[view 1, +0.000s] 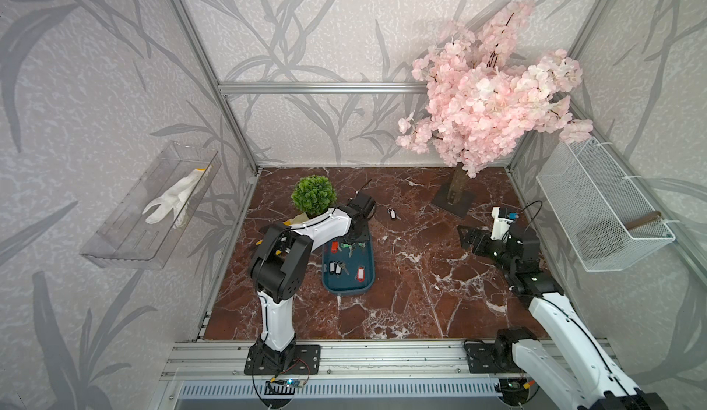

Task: Take the keys out of the storage box
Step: Pick up the key from the storage box.

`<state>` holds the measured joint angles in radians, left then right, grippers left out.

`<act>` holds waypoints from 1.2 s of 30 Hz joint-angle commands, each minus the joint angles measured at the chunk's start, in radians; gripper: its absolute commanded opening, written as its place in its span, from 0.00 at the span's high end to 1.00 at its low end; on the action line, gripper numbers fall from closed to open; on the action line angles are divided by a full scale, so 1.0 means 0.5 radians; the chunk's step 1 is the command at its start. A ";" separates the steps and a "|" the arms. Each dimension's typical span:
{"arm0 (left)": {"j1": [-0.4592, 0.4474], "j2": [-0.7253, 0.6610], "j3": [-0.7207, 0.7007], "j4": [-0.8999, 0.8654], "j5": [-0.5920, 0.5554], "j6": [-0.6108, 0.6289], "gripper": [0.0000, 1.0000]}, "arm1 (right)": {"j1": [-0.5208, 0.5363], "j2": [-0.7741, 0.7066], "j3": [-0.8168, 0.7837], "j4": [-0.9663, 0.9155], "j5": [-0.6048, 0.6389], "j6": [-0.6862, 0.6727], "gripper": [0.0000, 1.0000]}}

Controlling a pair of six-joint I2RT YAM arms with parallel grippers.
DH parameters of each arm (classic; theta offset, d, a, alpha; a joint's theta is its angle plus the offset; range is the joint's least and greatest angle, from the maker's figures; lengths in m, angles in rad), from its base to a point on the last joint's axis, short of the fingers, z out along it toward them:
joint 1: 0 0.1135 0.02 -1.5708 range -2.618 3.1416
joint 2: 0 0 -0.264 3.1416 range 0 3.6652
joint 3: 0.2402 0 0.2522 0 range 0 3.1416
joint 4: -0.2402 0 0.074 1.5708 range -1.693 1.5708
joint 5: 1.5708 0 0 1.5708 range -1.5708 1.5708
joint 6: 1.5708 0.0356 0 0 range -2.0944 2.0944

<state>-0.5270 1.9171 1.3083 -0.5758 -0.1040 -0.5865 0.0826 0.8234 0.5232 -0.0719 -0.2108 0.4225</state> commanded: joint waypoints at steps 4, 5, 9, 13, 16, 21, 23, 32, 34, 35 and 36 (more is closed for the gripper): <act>0.011 0.042 0.047 -0.020 -0.048 0.005 0.77 | 0.004 -0.005 -0.009 0.046 -0.005 0.020 0.01; 0.009 0.044 0.045 -0.021 -0.055 0.004 0.77 | 0.004 -0.005 -0.008 0.045 -0.005 0.020 0.01; 0.011 0.059 0.031 -0.023 -0.062 0.008 0.77 | 0.004 -0.002 -0.009 0.049 -0.005 0.026 0.01; 0.009 0.086 0.035 -0.027 -0.056 0.011 0.80 | 0.004 0.004 -0.006 0.052 -0.009 0.026 0.01; 0.009 0.091 0.034 -0.032 -0.047 0.011 0.82 | 0.004 0.004 -0.003 0.050 -0.008 0.027 0.01; 0.010 0.090 0.007 -0.023 -0.022 0.009 0.89 | 0.004 0.007 0.000 0.054 -0.008 0.029 0.01; 0.008 0.078 -0.007 -0.023 -0.019 0.008 0.93 | 0.005 0.010 0.003 0.058 -0.009 0.032 0.01; 0.007 -0.108 -0.122 -0.044 0.005 0.008 1.00 | 0.004 0.019 0.018 0.060 -0.008 0.033 0.01; 0.002 -0.167 -0.155 -0.056 0.015 0.009 1.00 | 0.004 0.022 0.018 0.059 -0.011 0.033 0.01; 0.003 -0.195 -0.171 -0.061 0.020 0.011 1.00 | 0.004 0.022 0.018 0.059 -0.011 0.034 0.01; 0.002 -0.229 -0.188 -0.069 0.027 0.010 1.00 | 0.004 0.022 0.018 0.059 -0.011 0.033 0.01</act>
<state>-0.5270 1.8706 1.2346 -0.5793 -0.0998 -0.5838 0.0826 0.8326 0.5232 -0.0708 -0.2108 0.4370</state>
